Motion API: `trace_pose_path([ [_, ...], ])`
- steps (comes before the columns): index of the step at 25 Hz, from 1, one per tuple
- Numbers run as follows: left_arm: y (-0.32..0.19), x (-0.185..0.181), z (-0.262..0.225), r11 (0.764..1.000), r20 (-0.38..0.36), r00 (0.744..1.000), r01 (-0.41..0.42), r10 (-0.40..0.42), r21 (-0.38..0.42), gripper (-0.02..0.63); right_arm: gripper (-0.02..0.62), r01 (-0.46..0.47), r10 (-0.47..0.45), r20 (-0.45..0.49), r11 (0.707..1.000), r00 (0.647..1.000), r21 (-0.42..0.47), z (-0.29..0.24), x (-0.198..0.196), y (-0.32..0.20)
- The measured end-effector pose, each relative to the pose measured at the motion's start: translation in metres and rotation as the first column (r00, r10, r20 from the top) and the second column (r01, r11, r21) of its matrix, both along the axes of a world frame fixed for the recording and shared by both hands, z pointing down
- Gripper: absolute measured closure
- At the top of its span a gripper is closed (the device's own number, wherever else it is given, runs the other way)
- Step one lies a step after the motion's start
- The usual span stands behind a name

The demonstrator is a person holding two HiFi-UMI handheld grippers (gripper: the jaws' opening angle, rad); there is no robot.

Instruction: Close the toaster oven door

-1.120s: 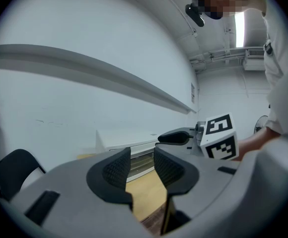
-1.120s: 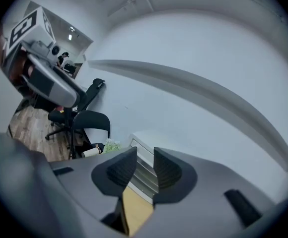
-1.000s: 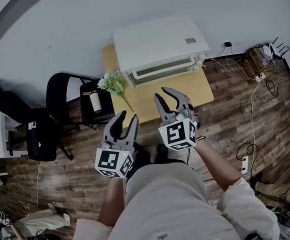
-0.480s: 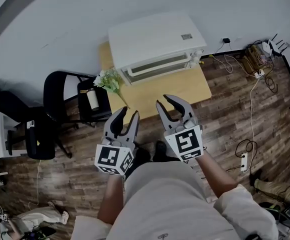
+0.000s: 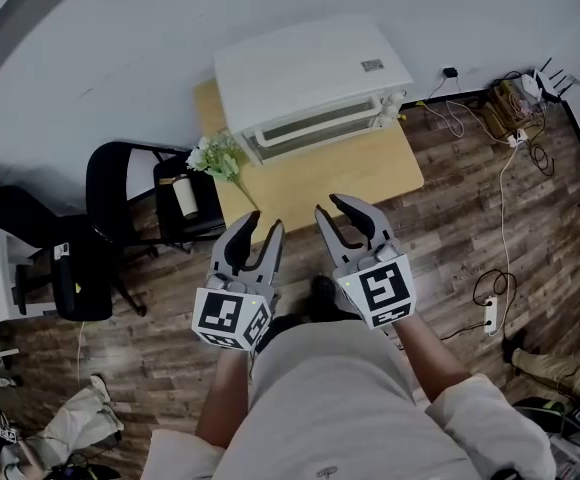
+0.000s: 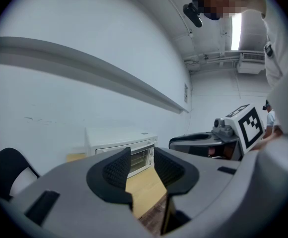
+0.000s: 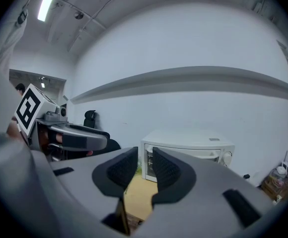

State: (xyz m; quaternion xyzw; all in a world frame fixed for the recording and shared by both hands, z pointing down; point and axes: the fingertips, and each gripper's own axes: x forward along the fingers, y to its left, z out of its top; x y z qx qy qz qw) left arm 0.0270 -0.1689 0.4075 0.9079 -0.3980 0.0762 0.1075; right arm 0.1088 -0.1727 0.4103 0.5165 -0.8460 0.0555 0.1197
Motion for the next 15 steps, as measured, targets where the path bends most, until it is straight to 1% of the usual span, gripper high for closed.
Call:
trace_pose_path([
  [6,0.013,-0.012,-0.002,0.999,-0.011,0.999,-0.034,0.034,-0.003,0.480,0.506,-0.021,0.021,-0.005,1.000,1.000,-0.012,-0.001,-0.013,0.019],
  [15,0.050,-0.041,-0.010,0.993,-0.027,0.993,-0.118,0.118,0.005,0.480,0.517,-0.106,0.105,-0.006,0.994,0.994,-0.005,-0.012,-0.042,0.065],
])
